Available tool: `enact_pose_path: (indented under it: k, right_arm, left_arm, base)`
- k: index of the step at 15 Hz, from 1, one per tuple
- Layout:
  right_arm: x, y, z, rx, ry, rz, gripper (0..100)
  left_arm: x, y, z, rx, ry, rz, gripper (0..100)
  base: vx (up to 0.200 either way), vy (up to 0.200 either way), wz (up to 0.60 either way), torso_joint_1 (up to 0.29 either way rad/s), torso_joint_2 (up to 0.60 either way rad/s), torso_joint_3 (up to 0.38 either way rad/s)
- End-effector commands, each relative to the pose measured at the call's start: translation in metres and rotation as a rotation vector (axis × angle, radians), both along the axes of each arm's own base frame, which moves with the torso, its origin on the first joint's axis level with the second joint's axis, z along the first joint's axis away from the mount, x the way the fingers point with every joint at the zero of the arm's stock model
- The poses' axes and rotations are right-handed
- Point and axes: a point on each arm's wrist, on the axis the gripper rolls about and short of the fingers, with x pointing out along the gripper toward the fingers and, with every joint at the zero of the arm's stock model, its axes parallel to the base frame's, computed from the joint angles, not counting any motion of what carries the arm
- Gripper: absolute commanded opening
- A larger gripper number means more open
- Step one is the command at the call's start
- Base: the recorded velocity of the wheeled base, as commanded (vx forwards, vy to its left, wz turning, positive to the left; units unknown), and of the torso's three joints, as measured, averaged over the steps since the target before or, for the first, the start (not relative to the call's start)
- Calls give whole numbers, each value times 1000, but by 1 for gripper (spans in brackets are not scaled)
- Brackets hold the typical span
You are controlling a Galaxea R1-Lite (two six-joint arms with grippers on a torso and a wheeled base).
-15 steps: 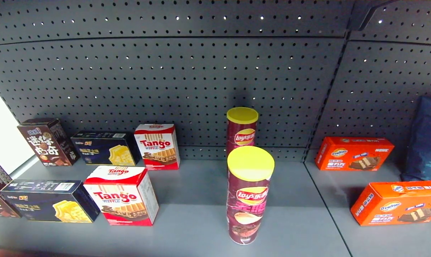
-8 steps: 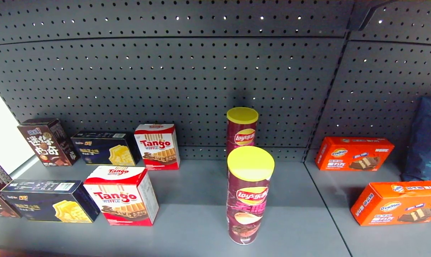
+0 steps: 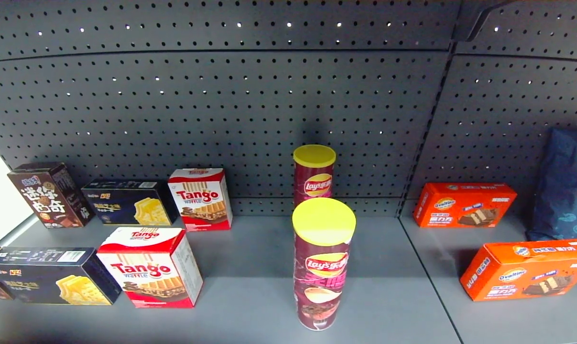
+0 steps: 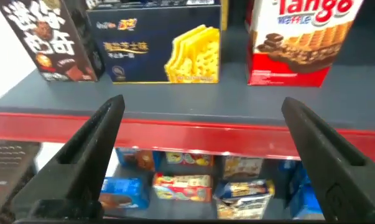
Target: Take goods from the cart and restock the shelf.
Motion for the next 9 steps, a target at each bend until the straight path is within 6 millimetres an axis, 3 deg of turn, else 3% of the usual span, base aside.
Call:
enact_pose_path:
  k: [1, 9]
  right_arm:
    - [0, 0, 0, 1, 2, 2, 100]
    - [0, 0, 0, 3, 4, 2, 100]
  left_arm:
    - [1, 0, -1, -18, -1, 1, 100]
    - [2, 0, -1, -62, -35, -3, 100]
  base:
    - [0, 0, 0, 0, 0, 0]
    - [0, 0, 0, 0, 0, 0]
